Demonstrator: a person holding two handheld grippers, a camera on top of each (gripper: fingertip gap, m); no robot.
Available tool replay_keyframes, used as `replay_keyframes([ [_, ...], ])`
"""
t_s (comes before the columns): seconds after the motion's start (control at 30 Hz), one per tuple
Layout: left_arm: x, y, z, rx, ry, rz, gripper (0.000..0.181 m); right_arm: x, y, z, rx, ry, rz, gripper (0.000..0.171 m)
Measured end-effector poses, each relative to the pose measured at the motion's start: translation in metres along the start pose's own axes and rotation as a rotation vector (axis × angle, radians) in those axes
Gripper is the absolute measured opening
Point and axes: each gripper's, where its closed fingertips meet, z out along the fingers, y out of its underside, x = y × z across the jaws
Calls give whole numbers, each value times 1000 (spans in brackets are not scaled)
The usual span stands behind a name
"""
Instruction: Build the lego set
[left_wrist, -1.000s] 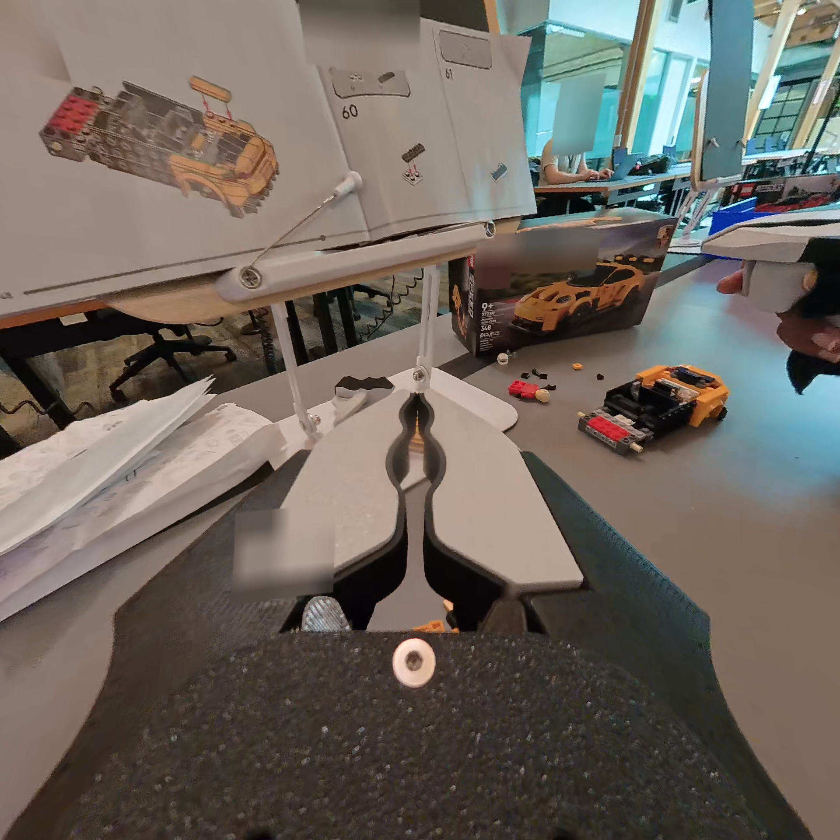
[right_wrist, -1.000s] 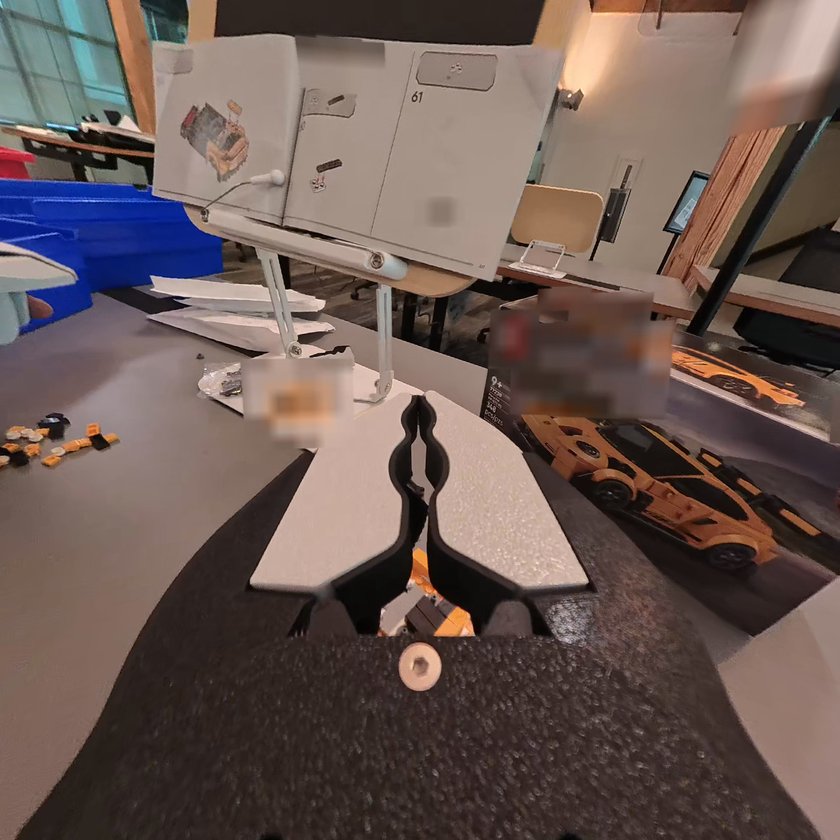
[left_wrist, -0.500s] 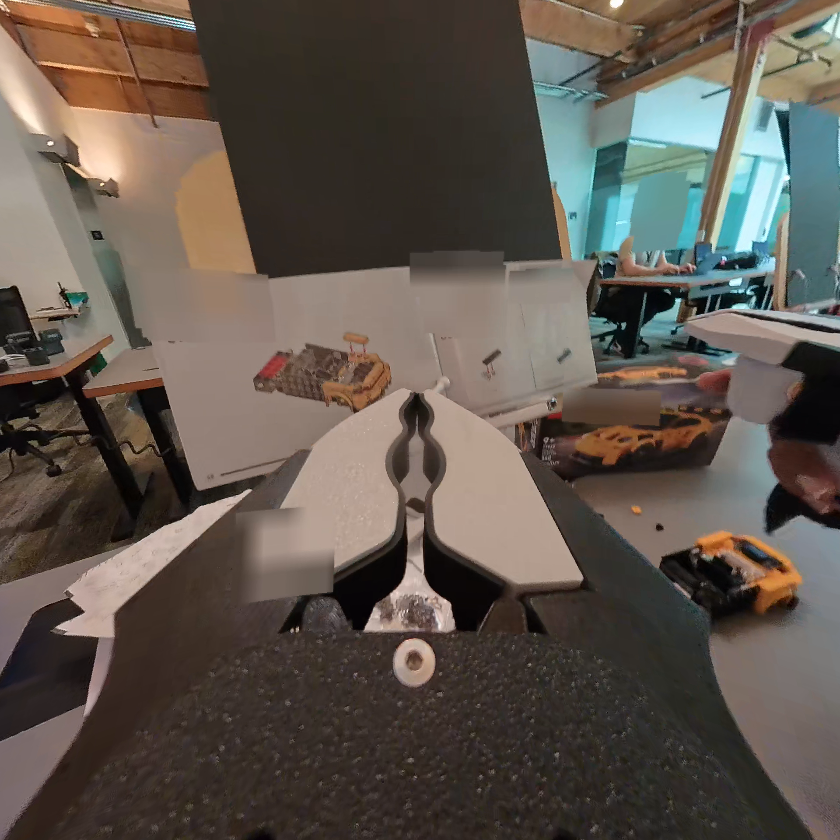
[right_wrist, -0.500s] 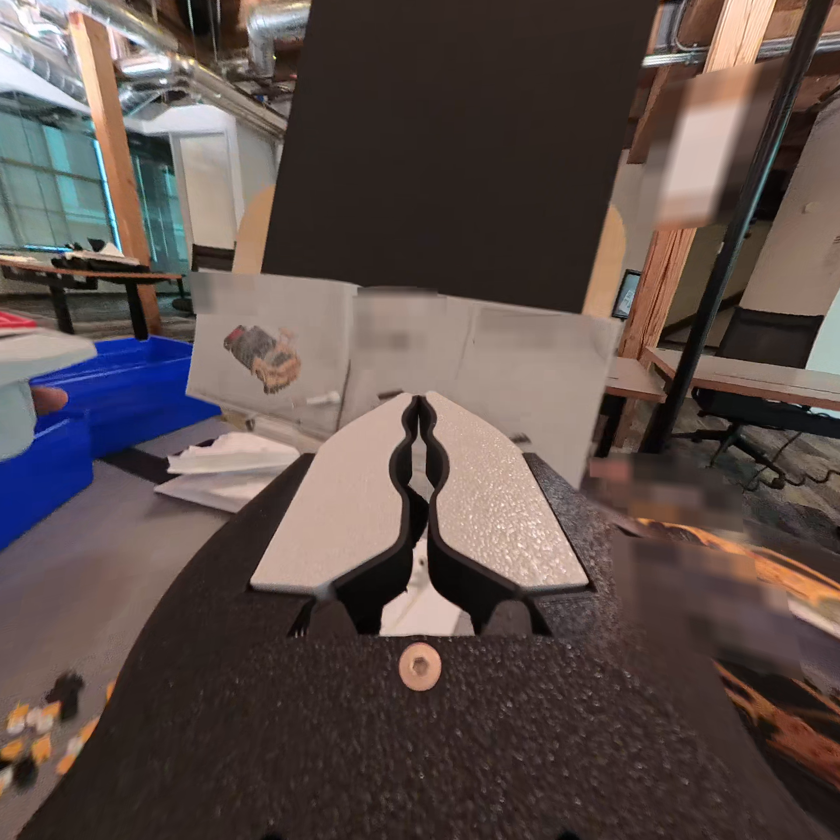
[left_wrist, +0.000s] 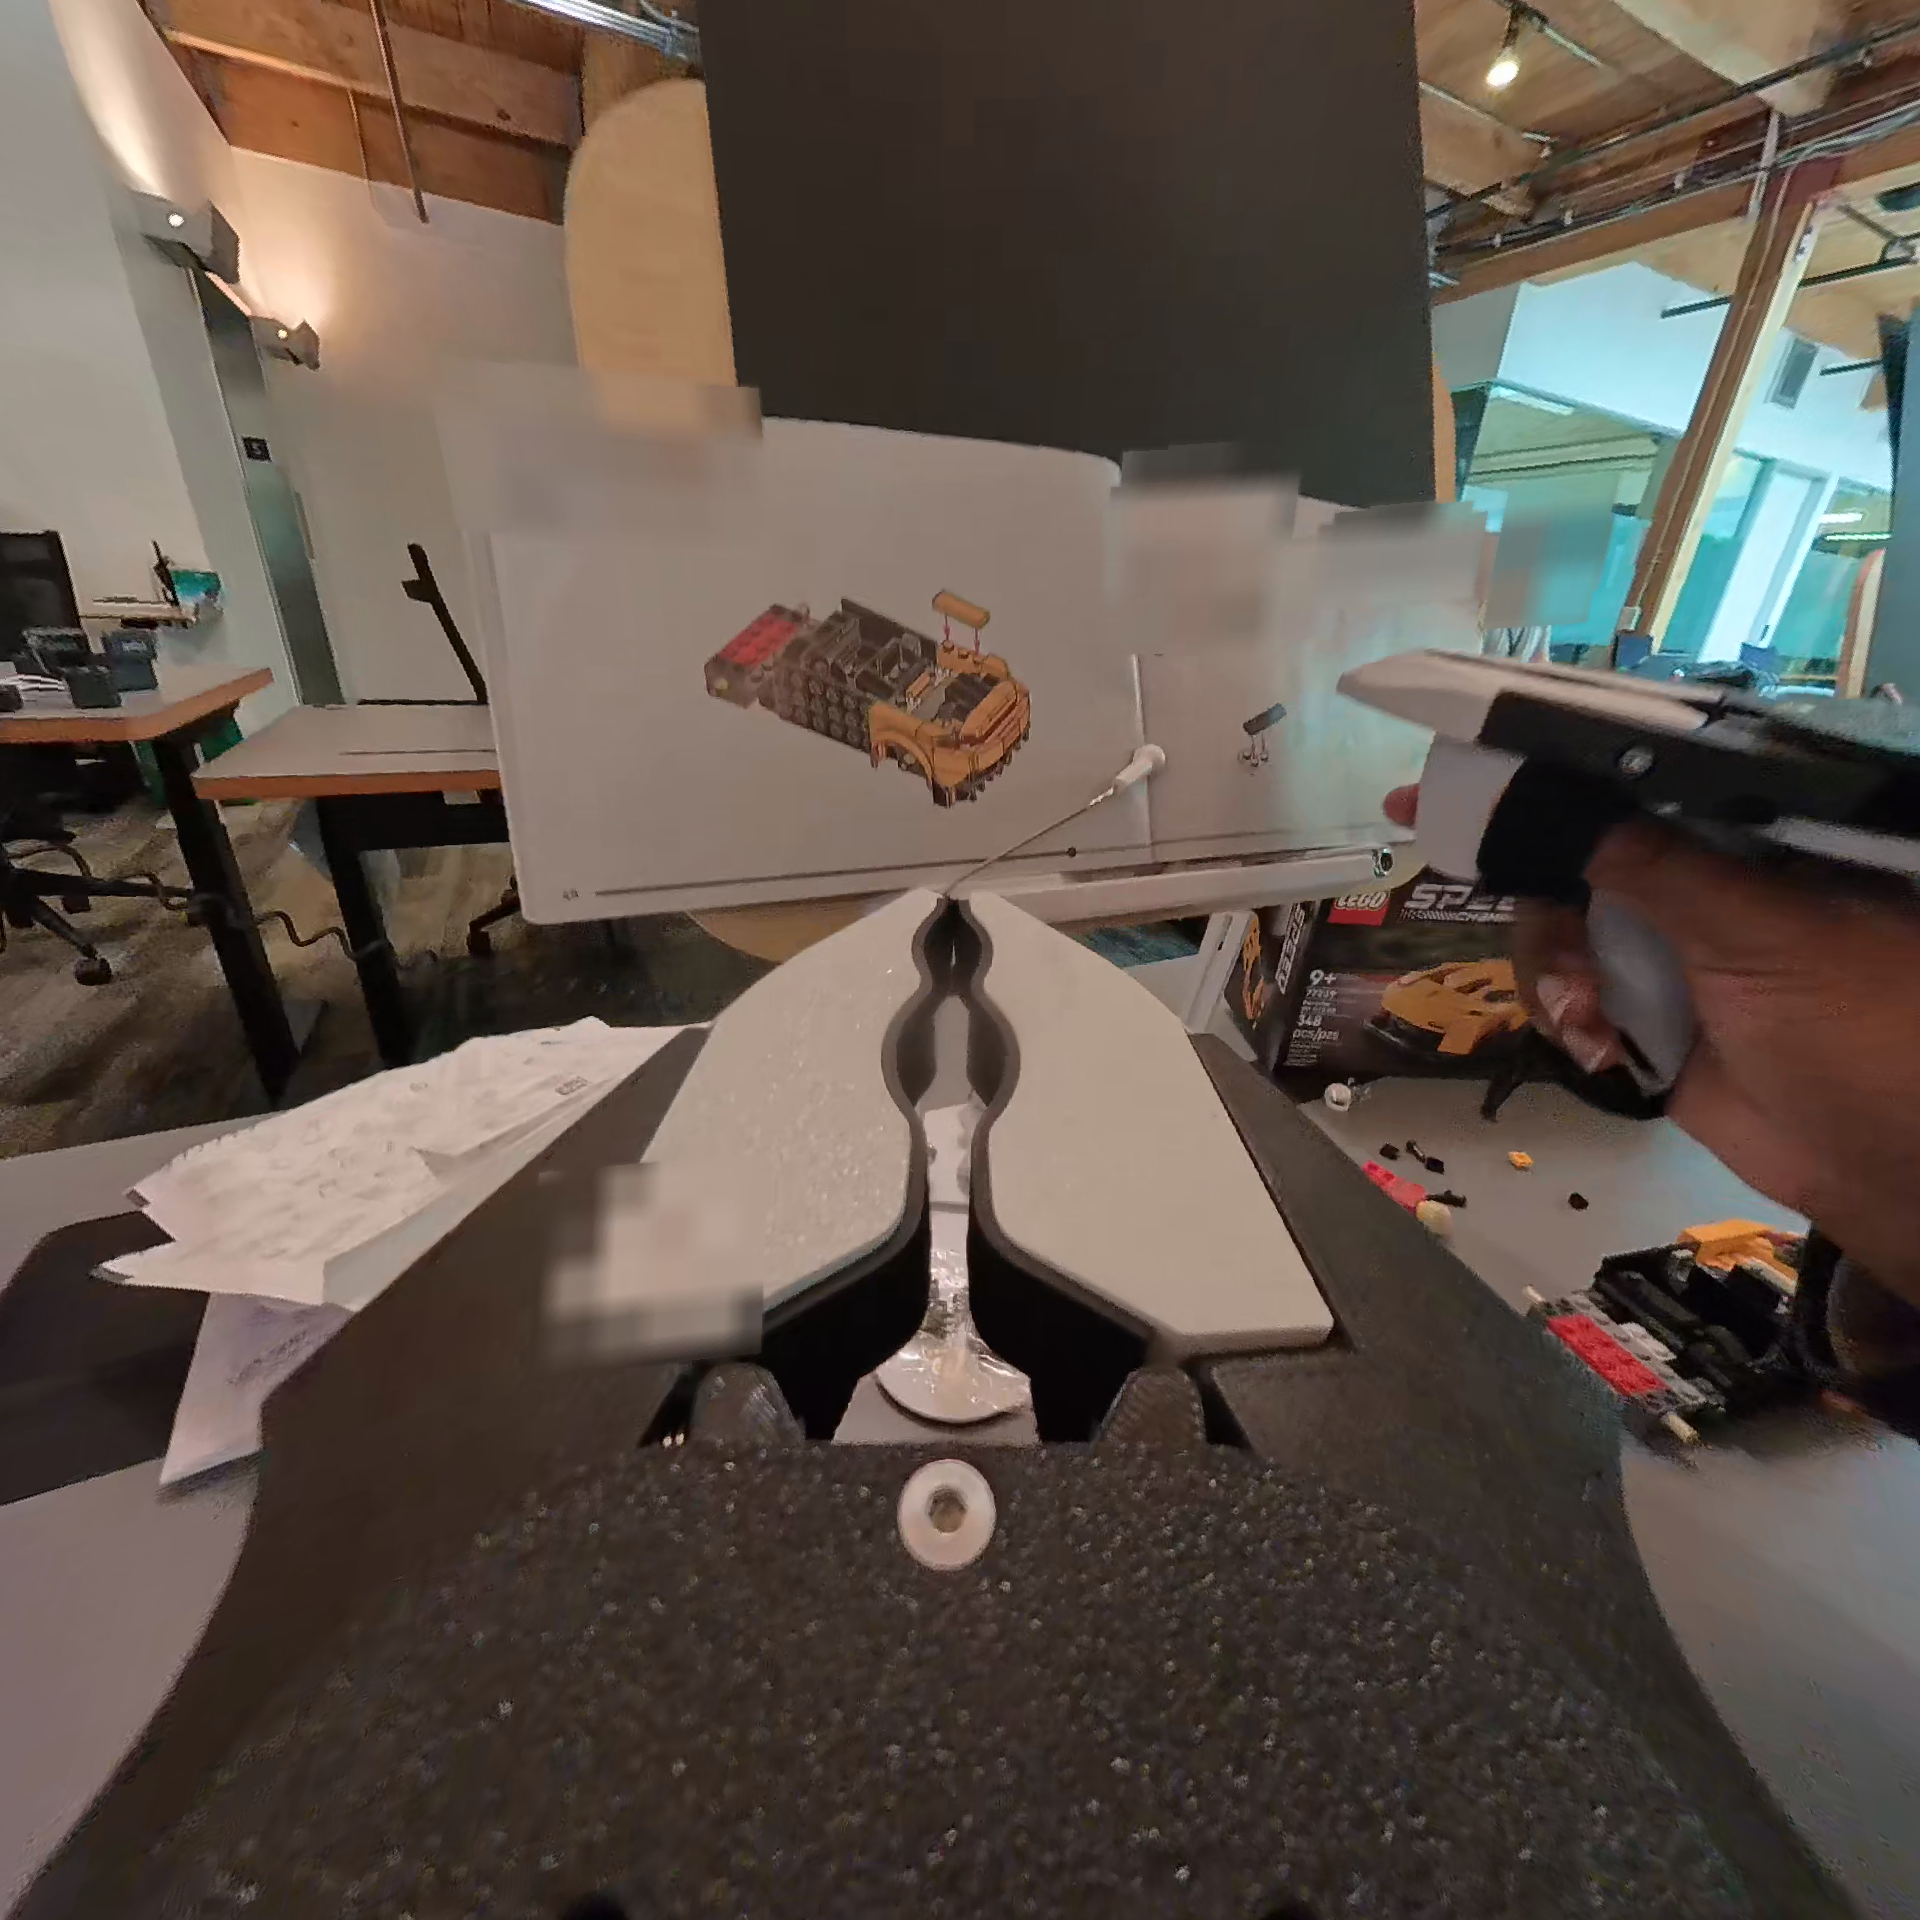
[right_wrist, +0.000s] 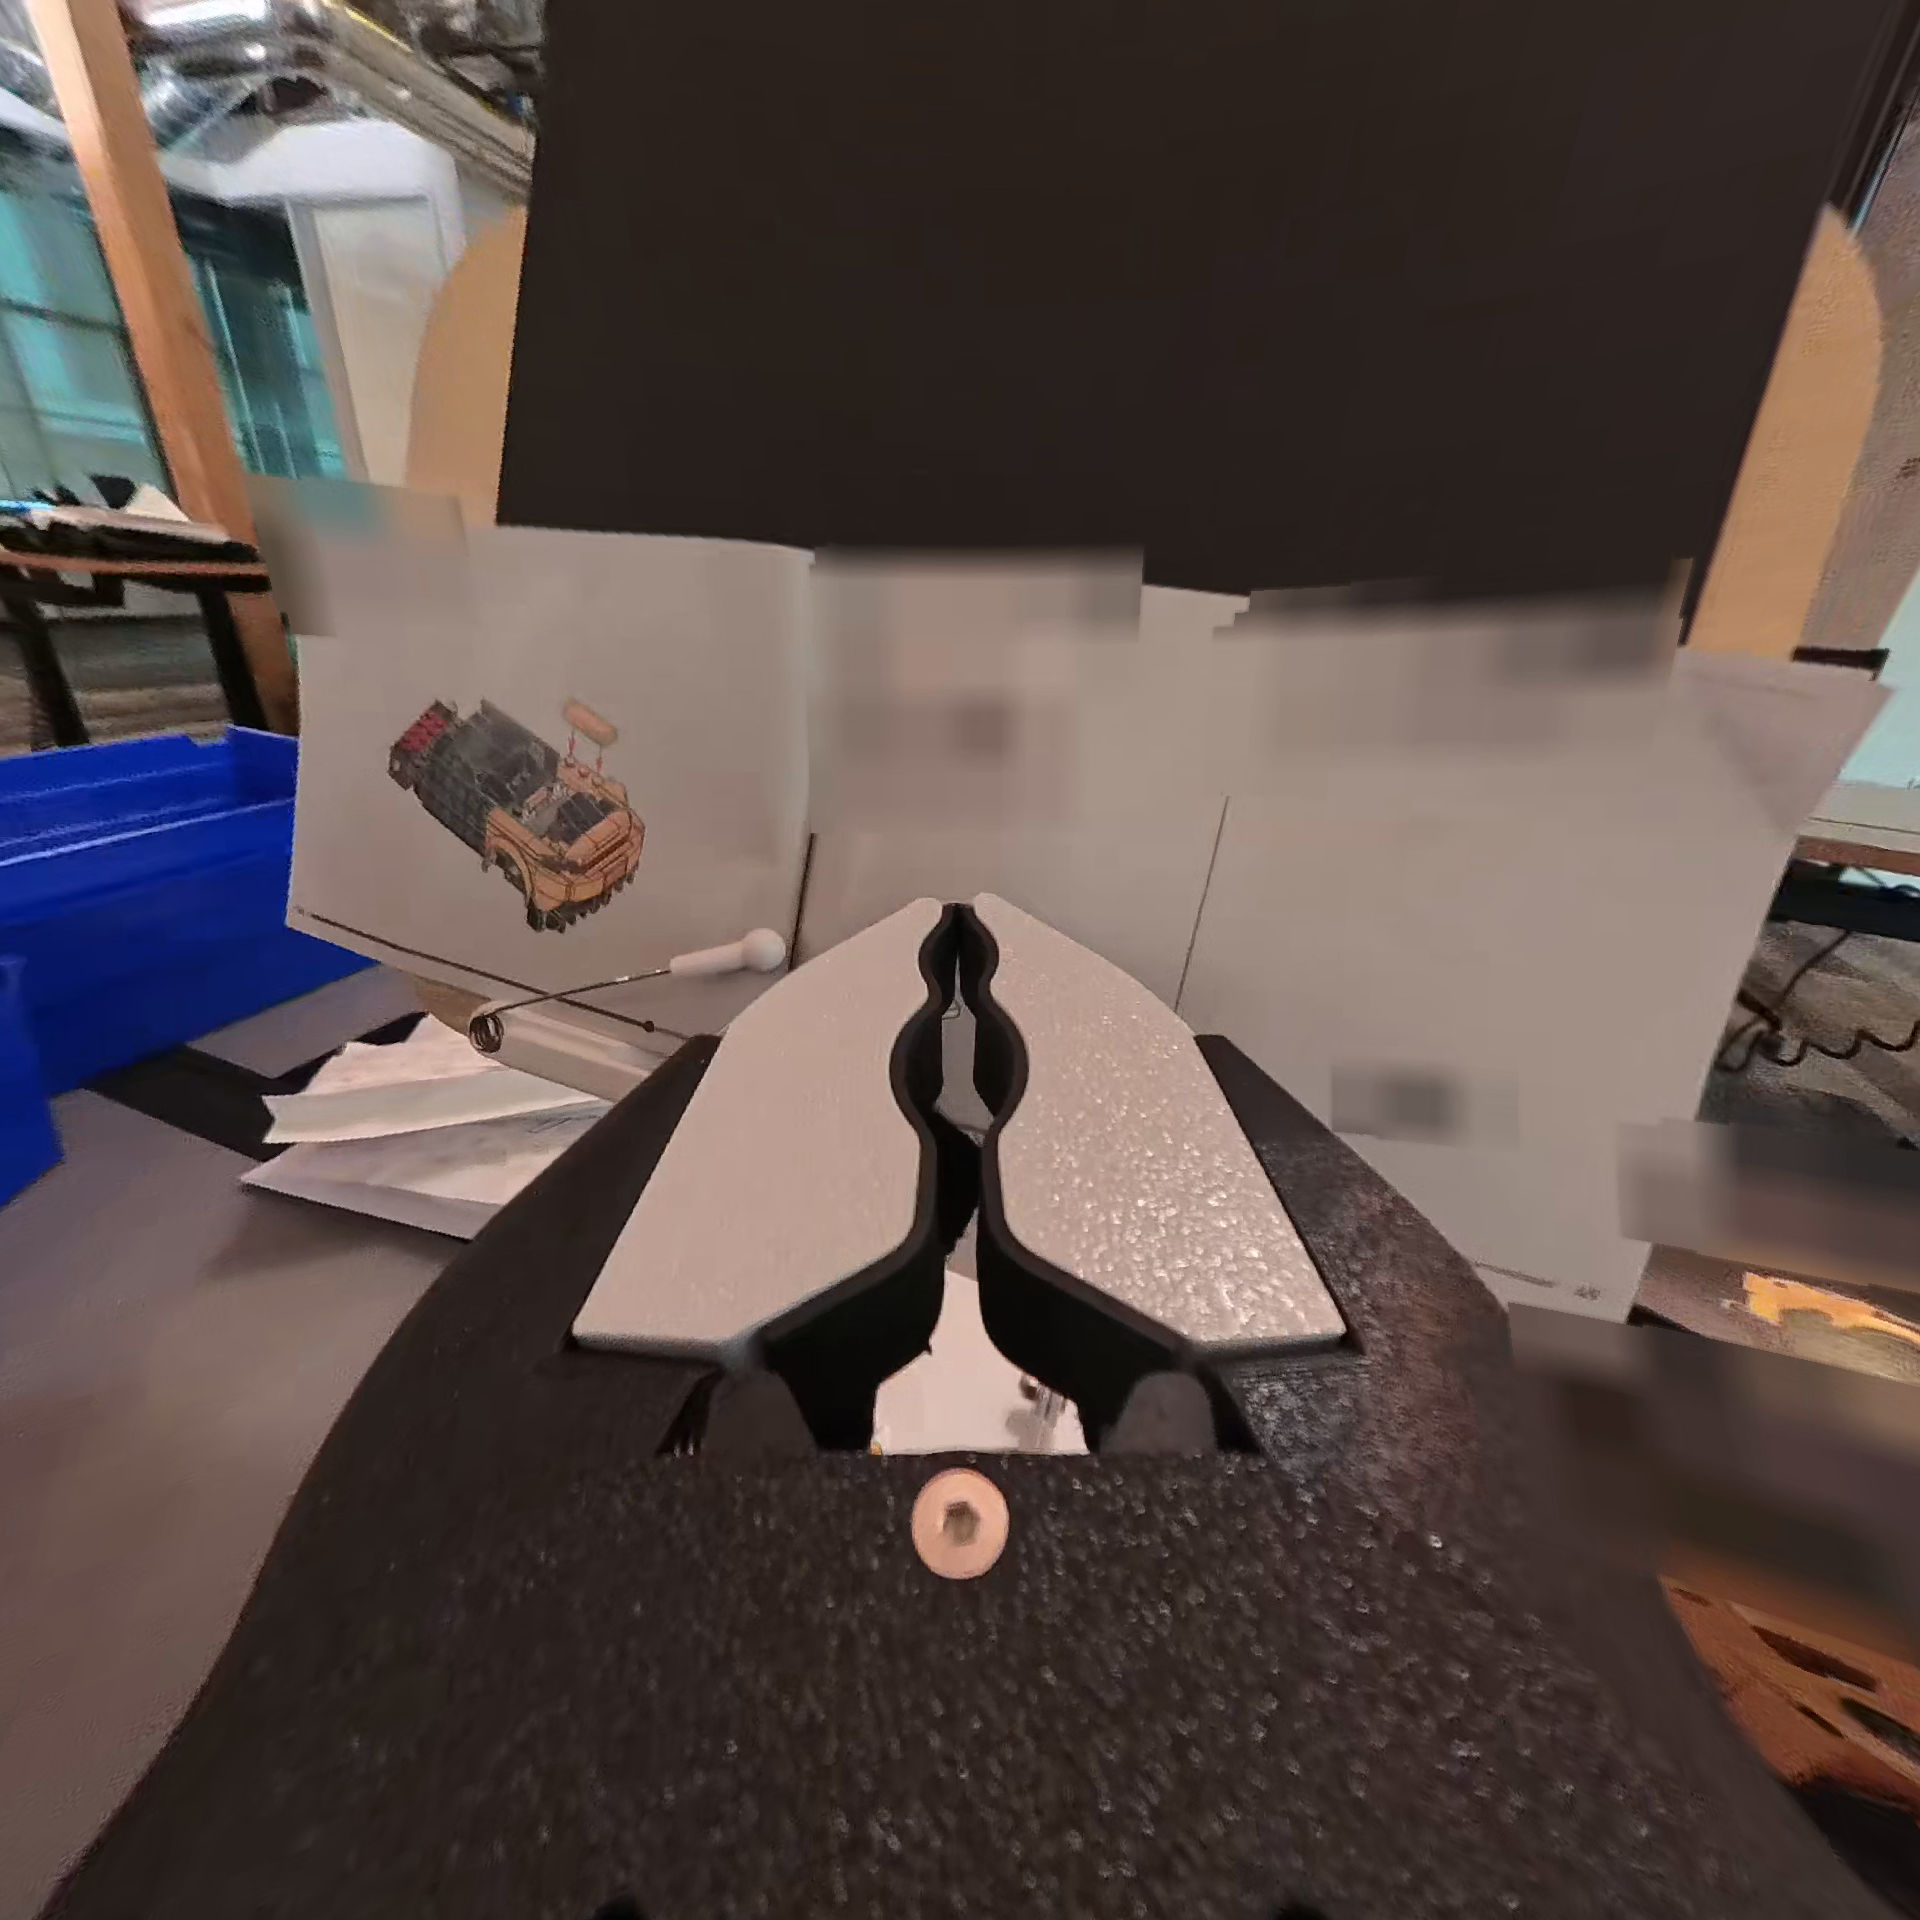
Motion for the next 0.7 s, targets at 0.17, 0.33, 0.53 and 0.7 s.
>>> replay_keyframes([
  [0.17, 3, 6, 0, -11, -1, 24, 0, 0, -2, -2, 7, -18, 18, 0],
  [0.33, 5, 8, 0, -16, -6, 43, 0, -6, -3, -3, 9, -38, -2, 0],
  [0.53, 9, 9, -1, -22, 3, 68, 0, -16, -1, -2, 3, -62, -13, 0],
  [0.7, 11, 9, -1, -26, 10, 68, 0, -19, -2, -3, 7, -67, -22, 0],
])
